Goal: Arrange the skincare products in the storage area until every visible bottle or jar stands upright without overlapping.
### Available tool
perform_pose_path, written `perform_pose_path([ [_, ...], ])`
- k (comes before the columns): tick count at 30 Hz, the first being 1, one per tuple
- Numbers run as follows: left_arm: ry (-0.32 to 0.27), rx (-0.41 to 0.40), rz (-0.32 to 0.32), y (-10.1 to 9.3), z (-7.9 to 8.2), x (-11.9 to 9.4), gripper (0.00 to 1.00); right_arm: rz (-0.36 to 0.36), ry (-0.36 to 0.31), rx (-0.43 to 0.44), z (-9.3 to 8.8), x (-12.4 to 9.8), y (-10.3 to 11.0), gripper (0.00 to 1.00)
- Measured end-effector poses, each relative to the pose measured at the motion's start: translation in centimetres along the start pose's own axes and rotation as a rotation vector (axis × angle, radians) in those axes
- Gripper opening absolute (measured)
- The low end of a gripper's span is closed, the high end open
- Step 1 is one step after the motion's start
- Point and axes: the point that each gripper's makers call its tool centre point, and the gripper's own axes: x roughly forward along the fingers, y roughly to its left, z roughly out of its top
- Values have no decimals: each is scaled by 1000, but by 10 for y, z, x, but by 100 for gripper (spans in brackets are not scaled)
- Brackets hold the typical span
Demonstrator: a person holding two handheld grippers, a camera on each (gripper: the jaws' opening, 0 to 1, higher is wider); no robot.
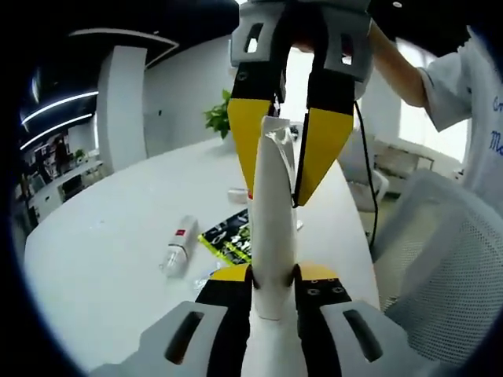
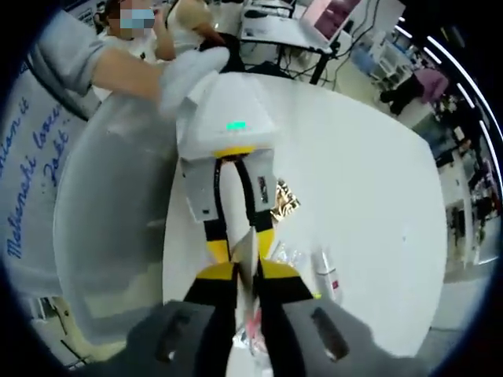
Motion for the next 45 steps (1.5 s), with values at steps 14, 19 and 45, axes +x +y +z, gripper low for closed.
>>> perform_pose_path([
  [14,46,19,4,2,-4,-14,16,7,11,23,-2,0,-1,10],
  [19,62,35,1,3,-5,-10,16,13,16,31,-4,0,-5,10],
  [45,78,23,12,15,2,5,15,11,47,42,-18,2,-25,11],
])
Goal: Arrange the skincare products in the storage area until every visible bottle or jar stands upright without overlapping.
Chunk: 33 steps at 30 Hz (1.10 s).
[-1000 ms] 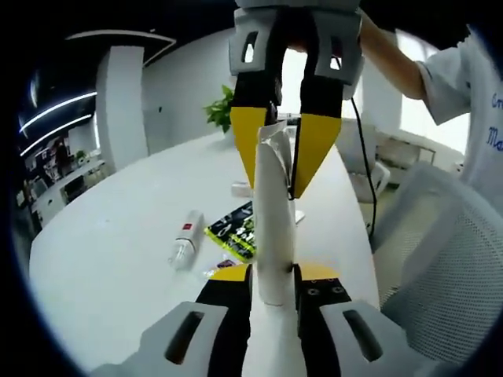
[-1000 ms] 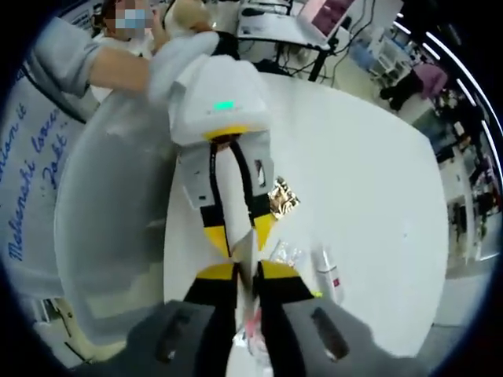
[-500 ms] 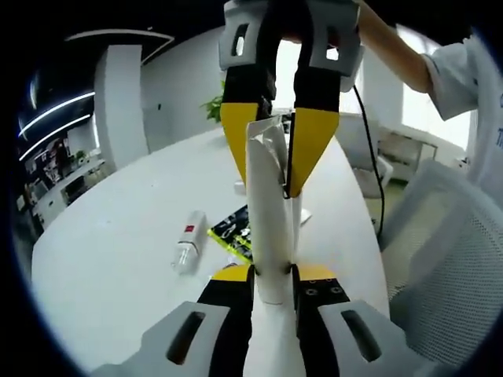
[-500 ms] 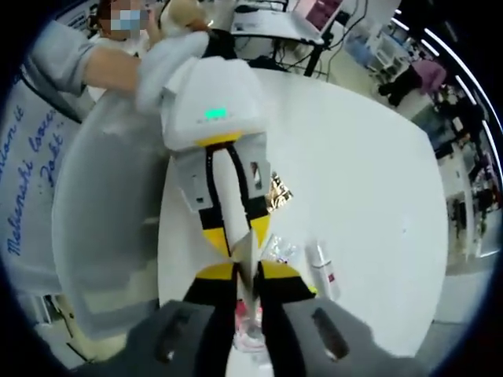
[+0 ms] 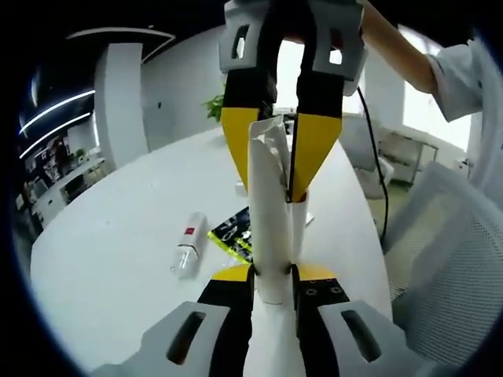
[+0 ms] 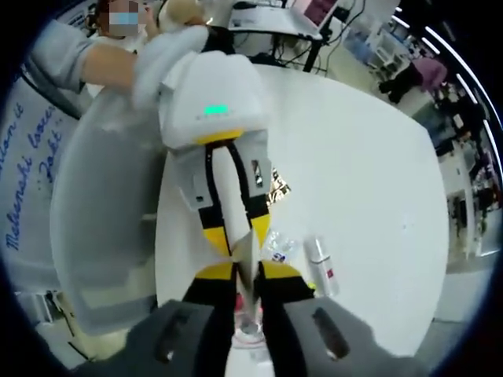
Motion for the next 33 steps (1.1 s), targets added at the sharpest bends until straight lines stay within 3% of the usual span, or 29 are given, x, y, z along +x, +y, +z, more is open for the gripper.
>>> perform_pose_path([
  [21,11,12,-9,-1,1,2,16,11,1,17,-4,4,2,14],
  [33,12,22,1,1,2,-1,22,-4,16,11,-9,4,5,34],
])
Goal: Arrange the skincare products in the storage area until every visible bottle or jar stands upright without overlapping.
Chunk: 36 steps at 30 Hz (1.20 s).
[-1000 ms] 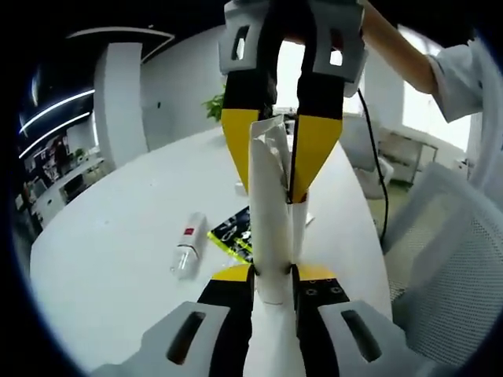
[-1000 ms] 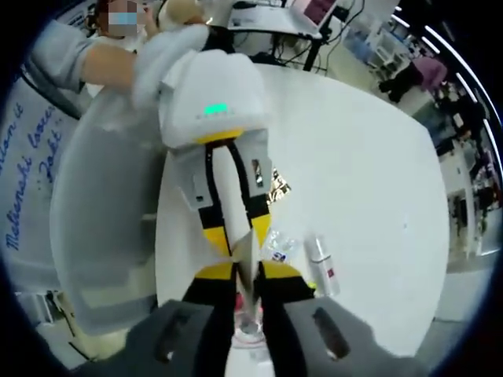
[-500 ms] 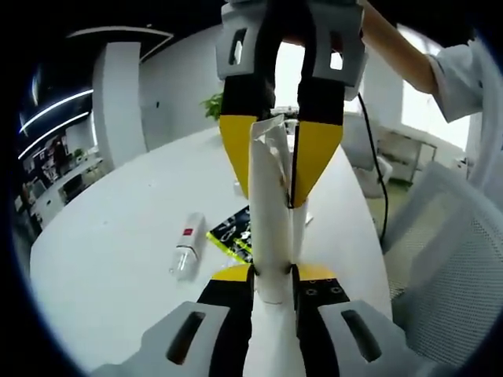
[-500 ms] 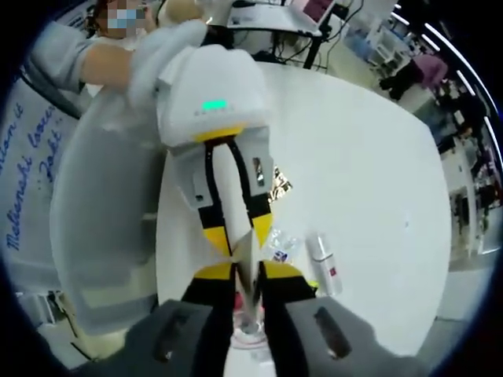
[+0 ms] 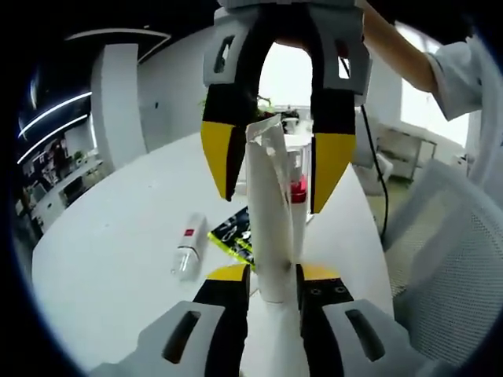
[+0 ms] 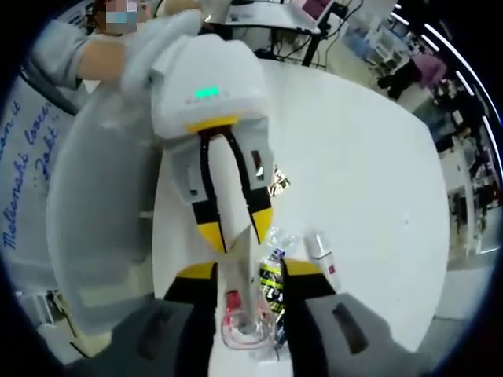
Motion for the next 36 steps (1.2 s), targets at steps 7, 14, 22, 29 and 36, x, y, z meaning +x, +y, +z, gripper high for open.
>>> perform_pose_path([
  [7,10,-4,26,4,2,-8,31,1,-2,31,-3,0,2,39],
  [14,31,-4,52,5,2,-16,40,-20,-5,70,-9,-1,1,48],
  [22,61,-21,74,5,-1,-26,48,-38,-17,118,-17,-3,0,58],
  [29,69,-36,101,7,1,-37,54,-71,-31,166,-27,-7,-3,65],
  [36,66,-60,134,11,4,-46,60,-97,-54,224,-35,-12,-7,70],
])
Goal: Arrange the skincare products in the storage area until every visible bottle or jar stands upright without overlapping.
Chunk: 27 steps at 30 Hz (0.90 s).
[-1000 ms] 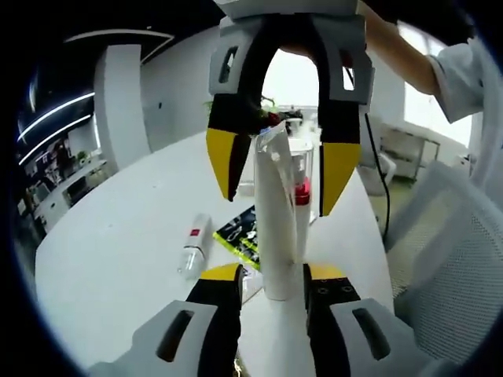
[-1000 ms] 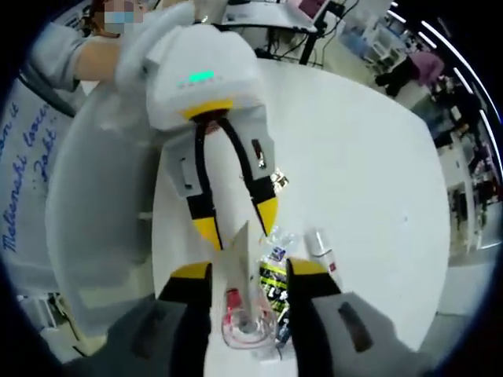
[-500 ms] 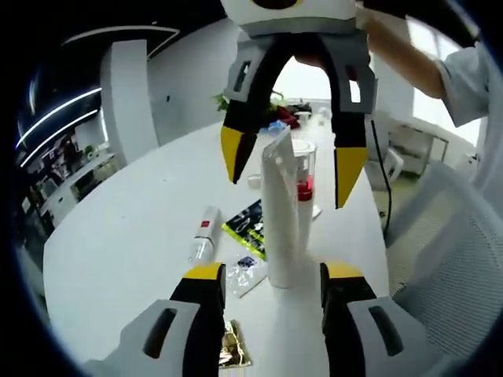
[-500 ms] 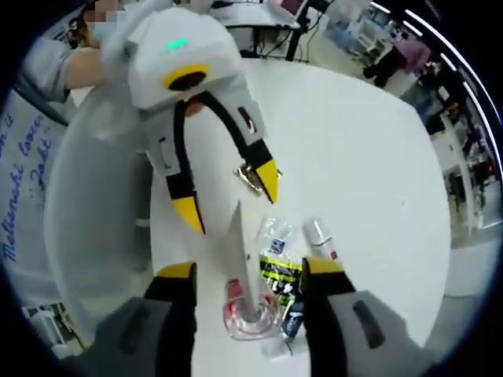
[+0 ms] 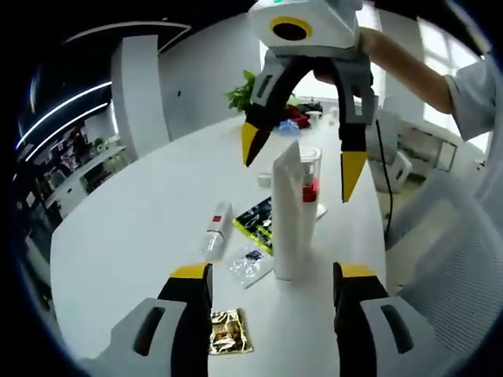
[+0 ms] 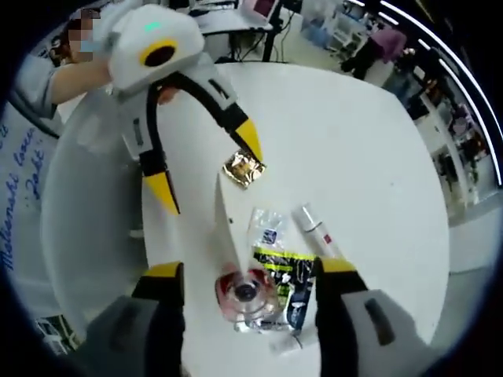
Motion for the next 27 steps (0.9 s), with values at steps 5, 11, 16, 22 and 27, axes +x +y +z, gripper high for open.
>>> perform_pose_path([
  [5,5,-8,21,3,0,-6,65,-19,-20,39,-6,-1,-6,74],
  [11,12,-24,45,5,2,-15,71,-42,-41,81,-14,-2,-21,80],
  [16,29,-43,79,9,0,-24,76,-75,-68,129,-24,-6,-33,84],
  [22,33,-68,110,11,-1,-35,83,-108,-118,179,-27,-12,-25,88],
  [27,32,-75,123,10,-3,-42,87,-143,-155,207,-33,-18,-22,91],
])
